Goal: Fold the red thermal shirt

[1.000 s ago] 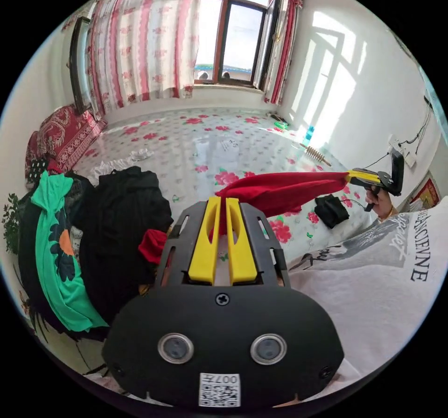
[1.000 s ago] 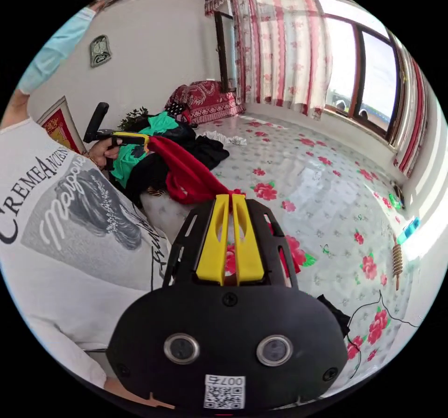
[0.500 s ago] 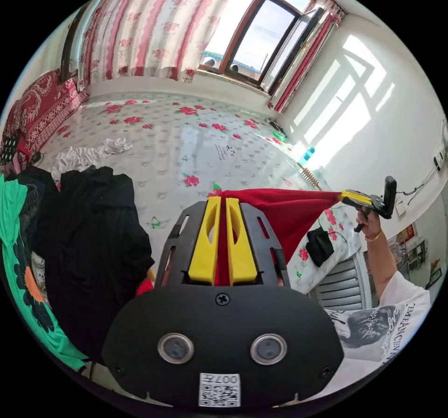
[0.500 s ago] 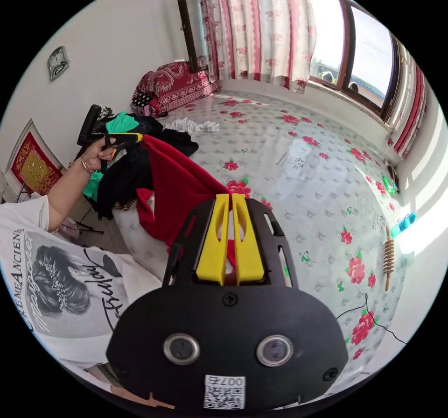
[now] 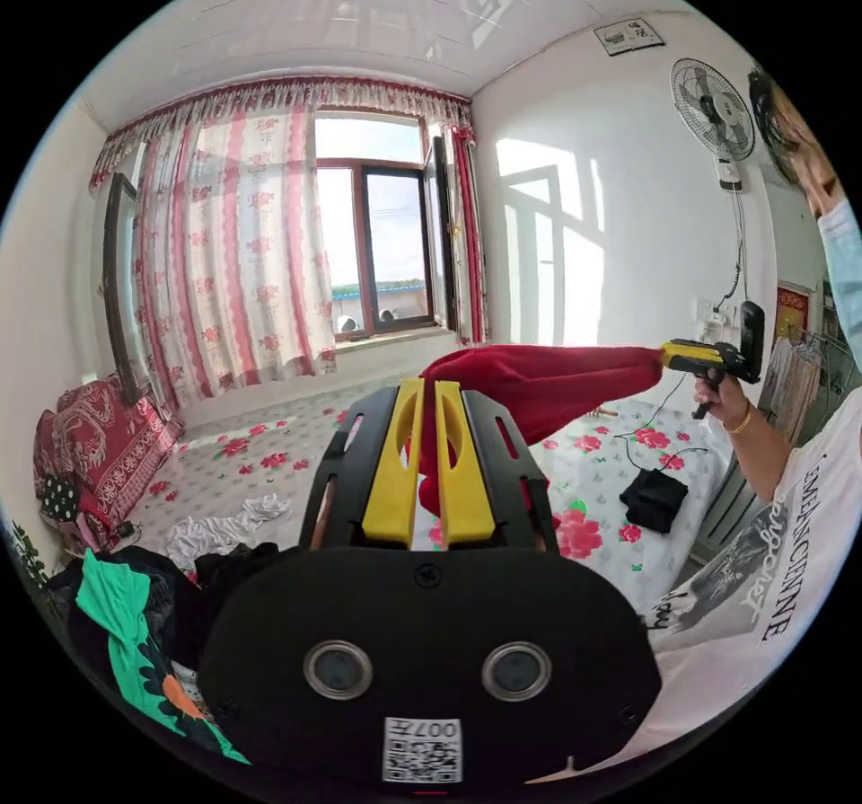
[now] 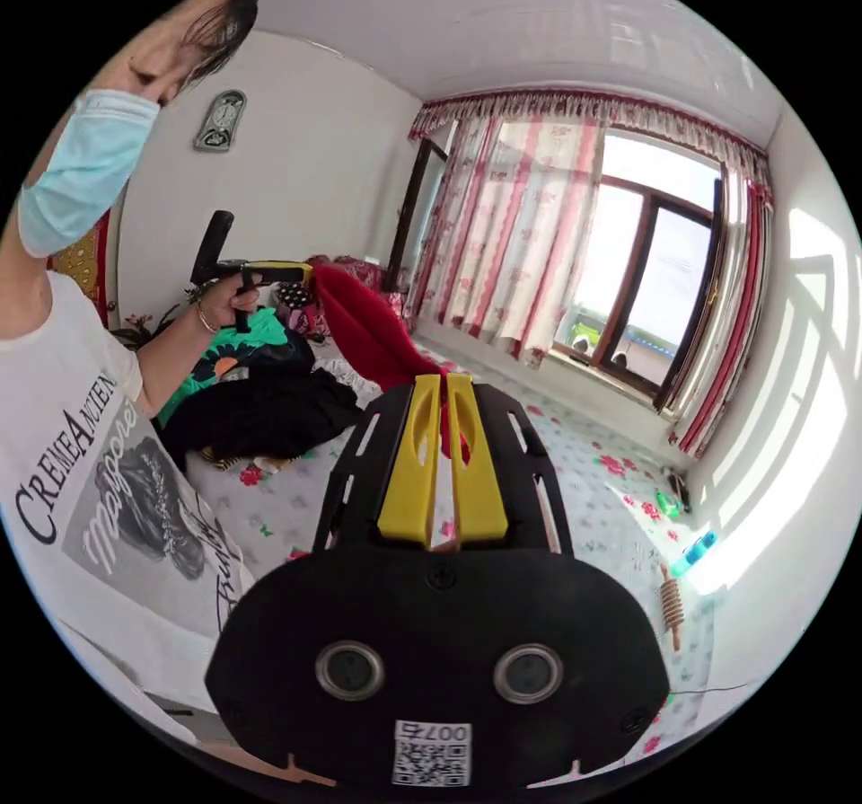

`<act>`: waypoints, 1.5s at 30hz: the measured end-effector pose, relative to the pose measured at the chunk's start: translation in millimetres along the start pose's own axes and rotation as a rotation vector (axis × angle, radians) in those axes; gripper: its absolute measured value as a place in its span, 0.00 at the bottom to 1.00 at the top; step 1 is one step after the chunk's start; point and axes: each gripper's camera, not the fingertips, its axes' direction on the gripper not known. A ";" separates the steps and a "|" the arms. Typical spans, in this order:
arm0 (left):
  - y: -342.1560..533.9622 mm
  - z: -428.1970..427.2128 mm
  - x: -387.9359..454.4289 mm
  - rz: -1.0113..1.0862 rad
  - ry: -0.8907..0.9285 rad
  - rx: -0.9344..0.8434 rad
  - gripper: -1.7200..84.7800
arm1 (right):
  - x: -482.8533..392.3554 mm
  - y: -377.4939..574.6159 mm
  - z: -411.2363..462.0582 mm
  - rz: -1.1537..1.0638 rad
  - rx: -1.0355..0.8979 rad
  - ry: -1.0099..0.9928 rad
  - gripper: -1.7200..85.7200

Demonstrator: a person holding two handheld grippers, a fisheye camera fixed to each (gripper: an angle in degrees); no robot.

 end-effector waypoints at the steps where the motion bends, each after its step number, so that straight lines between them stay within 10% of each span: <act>1: 35.8 32.4 10.3 0.001 0.050 -0.103 0.01 | -7.8 36.7 32.5 0.049 -0.113 -0.015 0.02; 10: 302.1 232.6 106.4 -0.193 0.339 -0.823 0.02 | -86.3 290.6 246.8 0.306 -0.934 -0.365 0.03; 22: 293.2 383.0 -30.1 -0.211 0.120 -0.777 0.09 | 112.4 274.1 354.1 0.422 -0.695 -0.135 0.12; 36: 316.5 663.4 -126.8 -0.385 0.179 -0.789 0.13 | 272.2 337.1 625.9 0.654 -0.931 -0.189 0.11; 45: 392.2 682.6 -160.3 -0.331 0.101 -0.838 0.12 | 334.5 306.6 439.7 0.487 -0.587 0.036 0.07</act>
